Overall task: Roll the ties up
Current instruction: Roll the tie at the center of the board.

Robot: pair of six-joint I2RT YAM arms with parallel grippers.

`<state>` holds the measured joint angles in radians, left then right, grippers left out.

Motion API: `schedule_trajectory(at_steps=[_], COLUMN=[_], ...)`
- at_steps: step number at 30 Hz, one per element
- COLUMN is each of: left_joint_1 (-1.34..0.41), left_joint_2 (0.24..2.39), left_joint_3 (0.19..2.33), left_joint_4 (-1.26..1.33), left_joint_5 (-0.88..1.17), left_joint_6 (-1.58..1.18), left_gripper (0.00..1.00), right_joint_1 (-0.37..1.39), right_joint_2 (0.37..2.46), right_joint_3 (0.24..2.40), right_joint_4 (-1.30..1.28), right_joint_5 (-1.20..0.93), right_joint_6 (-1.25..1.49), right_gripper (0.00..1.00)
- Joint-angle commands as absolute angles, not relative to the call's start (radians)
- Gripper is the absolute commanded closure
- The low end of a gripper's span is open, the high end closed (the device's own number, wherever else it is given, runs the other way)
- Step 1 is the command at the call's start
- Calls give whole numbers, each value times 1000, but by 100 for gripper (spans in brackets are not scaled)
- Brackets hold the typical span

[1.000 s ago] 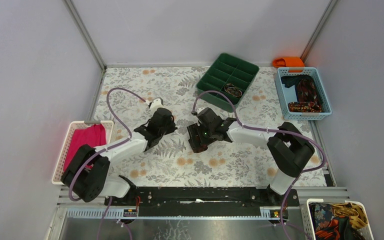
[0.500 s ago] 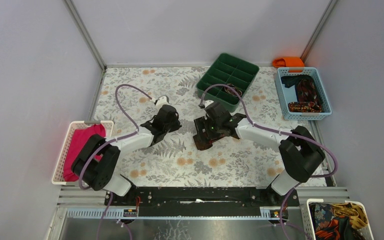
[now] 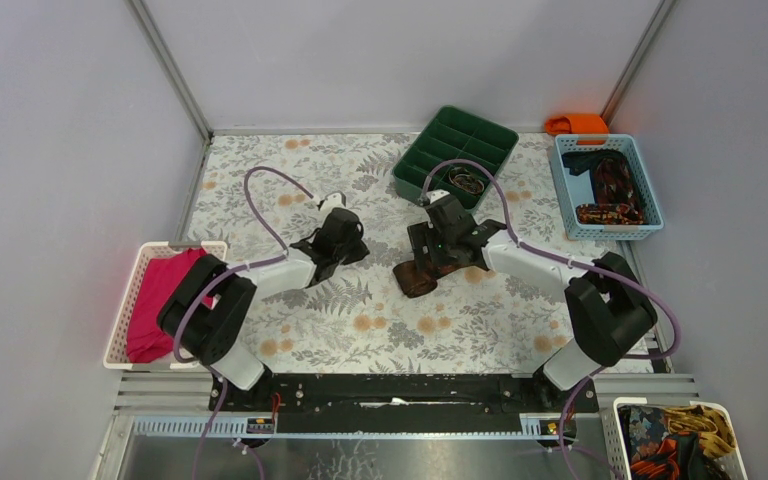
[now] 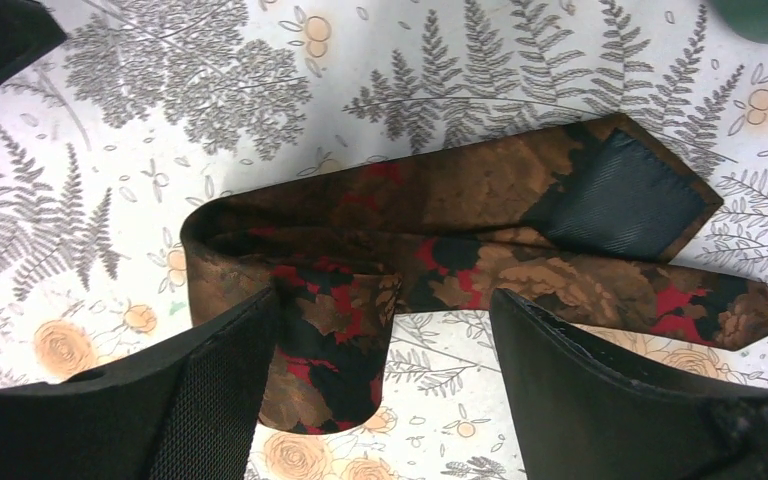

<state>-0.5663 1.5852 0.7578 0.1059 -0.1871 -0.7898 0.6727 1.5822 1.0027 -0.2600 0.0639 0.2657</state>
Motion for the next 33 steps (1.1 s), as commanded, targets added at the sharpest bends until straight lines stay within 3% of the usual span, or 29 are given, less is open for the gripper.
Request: schedule_trajectory(at_steps=[1, 11, 20, 22, 26, 28, 29, 33], left_joint_1=[-560, -504, -478, -477, -479, -480, -481, -492], left_joint_2=[1622, 1855, 2012, 2033, 2047, 2040, 2036, 2038], left_joint_3=[802, 1009, 1065, 1073, 1076, 1061, 1052, 1022], left_joint_4=[160, 141, 230, 249, 253, 257, 265, 279], left_joint_5=[-166, 4, 266, 323, 347, 357, 366, 391], left_joint_6=[-762, -667, -632, -628, -605, -584, -576, -577], left_gripper=[100, 100, 100, 100, 100, 100, 100, 100], right_joint_1=[653, 652, 673, 698, 796, 854, 884, 946], right_joint_2=[1615, 1614, 1376, 1301, 1218, 1206, 1209, 1270], right_joint_3=[1012, 1036, 1009, 975, 888, 842, 816, 752], right_joint_4=[-287, -262, -329, -346, -378, -358, -340, -278], right_joint_5=[138, 98, 99, 102, 151, 168, 176, 204], right_joint_6=[258, 257, 303, 334, 425, 479, 504, 559], right_gripper=[16, 17, 22, 34, 81, 96, 100, 100])
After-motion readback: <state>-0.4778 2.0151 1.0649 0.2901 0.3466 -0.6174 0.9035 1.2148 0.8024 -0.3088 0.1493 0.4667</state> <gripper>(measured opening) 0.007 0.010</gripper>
